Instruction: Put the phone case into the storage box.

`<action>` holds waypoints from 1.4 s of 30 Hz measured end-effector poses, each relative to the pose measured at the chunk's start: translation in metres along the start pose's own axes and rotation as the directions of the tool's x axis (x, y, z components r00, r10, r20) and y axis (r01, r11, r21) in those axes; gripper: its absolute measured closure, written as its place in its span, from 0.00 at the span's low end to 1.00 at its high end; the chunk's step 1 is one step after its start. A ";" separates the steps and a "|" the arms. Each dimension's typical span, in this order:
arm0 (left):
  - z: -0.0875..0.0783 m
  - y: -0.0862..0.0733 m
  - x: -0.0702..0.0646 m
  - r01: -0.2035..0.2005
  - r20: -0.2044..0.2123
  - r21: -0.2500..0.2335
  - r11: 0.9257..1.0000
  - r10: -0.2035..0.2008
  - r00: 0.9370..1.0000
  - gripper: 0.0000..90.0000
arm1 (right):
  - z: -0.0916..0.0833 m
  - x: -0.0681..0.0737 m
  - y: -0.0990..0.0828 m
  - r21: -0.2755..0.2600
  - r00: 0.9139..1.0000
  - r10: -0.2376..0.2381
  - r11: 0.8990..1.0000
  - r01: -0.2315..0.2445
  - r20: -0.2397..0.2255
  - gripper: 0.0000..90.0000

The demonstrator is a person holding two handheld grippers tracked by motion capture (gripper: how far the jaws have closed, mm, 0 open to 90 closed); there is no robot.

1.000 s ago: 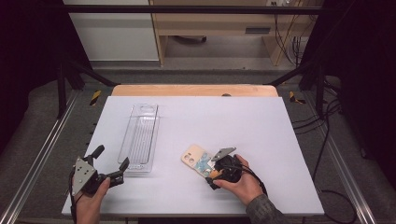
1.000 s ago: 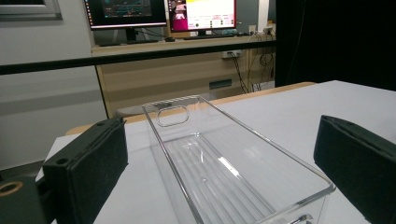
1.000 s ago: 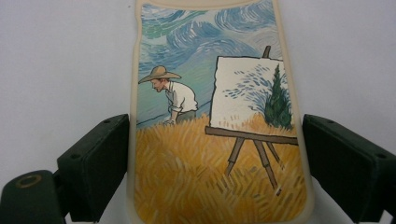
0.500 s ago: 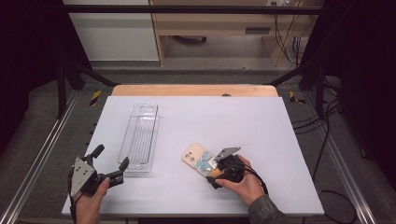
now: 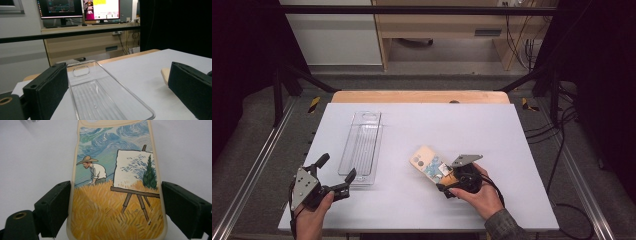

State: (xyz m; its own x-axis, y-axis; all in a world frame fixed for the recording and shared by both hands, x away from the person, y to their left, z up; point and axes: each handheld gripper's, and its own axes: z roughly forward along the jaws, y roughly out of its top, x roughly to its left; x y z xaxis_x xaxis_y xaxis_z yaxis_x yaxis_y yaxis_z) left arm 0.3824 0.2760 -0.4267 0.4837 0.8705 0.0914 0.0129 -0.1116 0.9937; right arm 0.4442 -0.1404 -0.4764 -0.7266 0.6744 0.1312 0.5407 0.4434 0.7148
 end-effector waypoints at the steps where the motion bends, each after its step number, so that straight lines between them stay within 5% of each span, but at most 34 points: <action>1: 0.001 0.001 -0.002 0.006 0.003 0.000 1.000 -0.006 1.000 0.03 | -0.001 0.000 0.001 -0.003 1.000 -0.002 1.000 0.002 0.002 0.14; 17: 0.036 0.024 -0.049 -0.066 0.104 0.051 0.996 0.060 0.993 0.03 | -0.022 -0.005 0.011 -0.068 0.999 -0.016 0.997 0.019 0.034 0.14; 42: 0.105 0.043 -0.055 0.003 0.196 0.056 0.998 -0.014 0.981 0.03 | -0.028 -0.012 0.033 -0.177 1.000 -0.016 0.984 0.018 0.013 0.14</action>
State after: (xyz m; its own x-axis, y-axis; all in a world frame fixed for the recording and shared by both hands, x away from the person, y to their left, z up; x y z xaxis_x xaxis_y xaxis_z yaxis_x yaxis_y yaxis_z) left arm 0.4482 0.1731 -0.3957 0.6452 0.7614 0.0632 0.0631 -0.1355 0.9888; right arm 0.4586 -0.1501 -0.4350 -0.7297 0.6748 0.1105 0.4438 0.3445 0.8272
